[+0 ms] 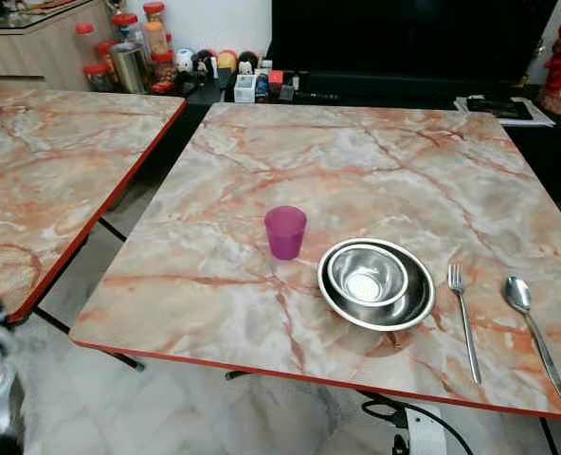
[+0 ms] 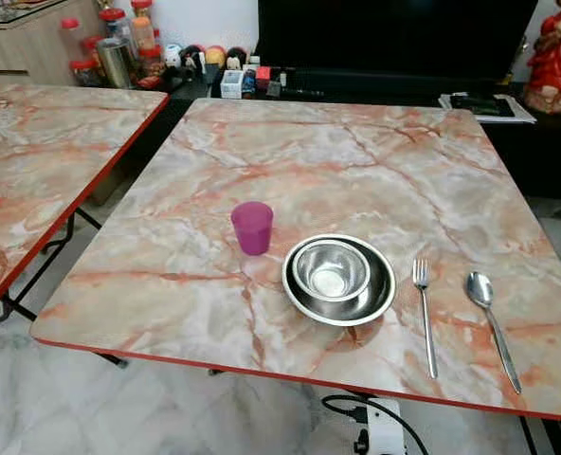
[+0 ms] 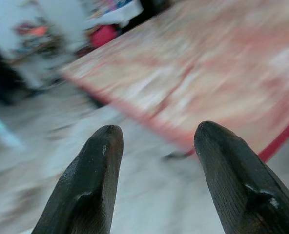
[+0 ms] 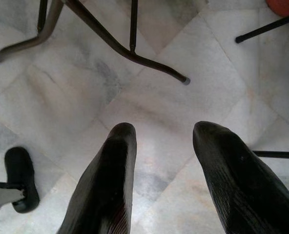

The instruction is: Setting the table

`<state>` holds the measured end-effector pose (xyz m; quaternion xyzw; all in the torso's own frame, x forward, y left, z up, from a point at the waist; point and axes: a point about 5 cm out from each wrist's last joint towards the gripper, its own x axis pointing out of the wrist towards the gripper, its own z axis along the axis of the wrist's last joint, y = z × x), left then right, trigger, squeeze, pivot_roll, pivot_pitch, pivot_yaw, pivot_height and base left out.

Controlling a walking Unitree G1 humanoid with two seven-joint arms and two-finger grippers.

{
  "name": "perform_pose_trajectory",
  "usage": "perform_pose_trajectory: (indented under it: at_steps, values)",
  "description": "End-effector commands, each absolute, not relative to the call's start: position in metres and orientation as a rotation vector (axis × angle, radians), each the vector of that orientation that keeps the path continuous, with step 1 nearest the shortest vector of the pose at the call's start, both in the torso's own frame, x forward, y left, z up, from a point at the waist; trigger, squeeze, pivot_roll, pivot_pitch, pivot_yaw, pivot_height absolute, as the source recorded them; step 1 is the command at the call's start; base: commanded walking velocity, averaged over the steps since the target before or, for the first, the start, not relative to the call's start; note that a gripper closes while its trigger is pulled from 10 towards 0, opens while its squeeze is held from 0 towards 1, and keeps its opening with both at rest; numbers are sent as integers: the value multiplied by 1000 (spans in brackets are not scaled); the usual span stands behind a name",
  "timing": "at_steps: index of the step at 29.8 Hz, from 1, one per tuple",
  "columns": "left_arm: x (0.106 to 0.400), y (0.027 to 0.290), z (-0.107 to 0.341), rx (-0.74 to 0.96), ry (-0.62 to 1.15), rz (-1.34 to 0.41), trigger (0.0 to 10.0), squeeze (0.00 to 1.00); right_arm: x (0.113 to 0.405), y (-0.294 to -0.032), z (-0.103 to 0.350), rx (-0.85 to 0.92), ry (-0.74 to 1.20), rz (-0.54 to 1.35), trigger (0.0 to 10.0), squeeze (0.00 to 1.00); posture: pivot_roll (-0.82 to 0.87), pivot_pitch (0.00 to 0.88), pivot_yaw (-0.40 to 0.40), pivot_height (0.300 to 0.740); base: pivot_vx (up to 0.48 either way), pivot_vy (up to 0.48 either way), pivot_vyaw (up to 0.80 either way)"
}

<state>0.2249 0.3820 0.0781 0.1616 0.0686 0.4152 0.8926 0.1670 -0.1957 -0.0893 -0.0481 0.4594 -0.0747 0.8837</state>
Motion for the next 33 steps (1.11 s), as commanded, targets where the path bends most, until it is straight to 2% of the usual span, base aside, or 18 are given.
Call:
perform_pose_trajectory:
  at_steps: [1, 3, 5, 6, 8, 10, 11, 12, 15, 17, 18, 20, 21, 24, 33]
  values:
    - [219, 385, 73, 386, 189, 891, 10000, 0, 167, -194, -89, -102, 957, -152, 10000, 0, 48, 0, 5, 740, 0, 0, 0]
    - [206, 382, 47, 424, 337, 892, 10000, 0, 167, -193, -90, -95, 959, -153, 10000, 0, 43, 0, 14, 740, 0, 0, 0]
    - [202, 380, 40, 434, 371, 891, 10000, 0, 166, -192, -90, -94, 960, -153, 10000, 0, 43, 0, 14, 740, 0, 0, 0]
    - [190, 372, 20, 426, 460, 880, 10000, 0, 166, -191, -90, -81, 959, -164, 10000, 0, 34, 0, 25, 740, 0, 0, 0]
    - [183, 367, 7, 408, 532, 862, 10000, 0, 165, -190, -91, -71, 959, -172, 10000, 0, 29, 0, 31, 740, 0, 0, 0]
    - [174, 347, -20, 313, 658, 751, 10000, 0, 162, -189, -92, -60, 967, -178, 10000, 0, 22, 0, 39, 740, 0, 0, 0]
    - [174, 347, -20, 313, 658, 751, 10000, 0, 162, -189, -92, -60, 967, -178, 10000, 0, 22, 0, 39, 740, 0, 0, 0]
    - [176, 332, -31, 206, 693, 660, 10000, 0, 162, -189, -92, -56, 968, -183, 10000, 0, 25, 0, 37, 740, 0, 0, 0]
    - [178, 327, -34, 171, 701, 633, 10000, 0, 162, -189, -92, -55, 969, -185, 10000, 0, 25, 0, 37, 740, 0, 0, 0]
    - [184, 276, -57, 65, 790, 353, 10000, 0, 162, -188, -93, -59, 973, -176, 10000, 0, 31, 0, 31, 740, 0, 0, 0]
    - [184, 276, -57, 65, 790, 353, 10000, 0, 162, -188, -93, -59, 973, -176, 10000, 0, 31, 0, 31, 740, 0, 0, 0]
    - [187, 237, -70, 3, 847, 183, 10000, 0, 165, -187, -91, -51, 965, -180, 10000, 0, 19, 0, 34, 740, 0, 0, 0]
    - [187, 237, -70, 3, 847, 183, 10000, 0, 165, -187, -91, -51, 965, -180, 10000, 0, 19, 0, 34, 740, 0, 0, 0]
    - [189, 209, -76, 130, 901, 2, 10000, 0, 169, -190, -89, -46, 954, -186, 10000, 0, 11, 0, 23, 740, 0, 0, 0]
    - [195, 200, -75, 189, 896, -79, 10000, 0, 168, -193, -89, -44, 955, -198, 10000, 0, -5, 0, 26, 740, 0, 0, 0]
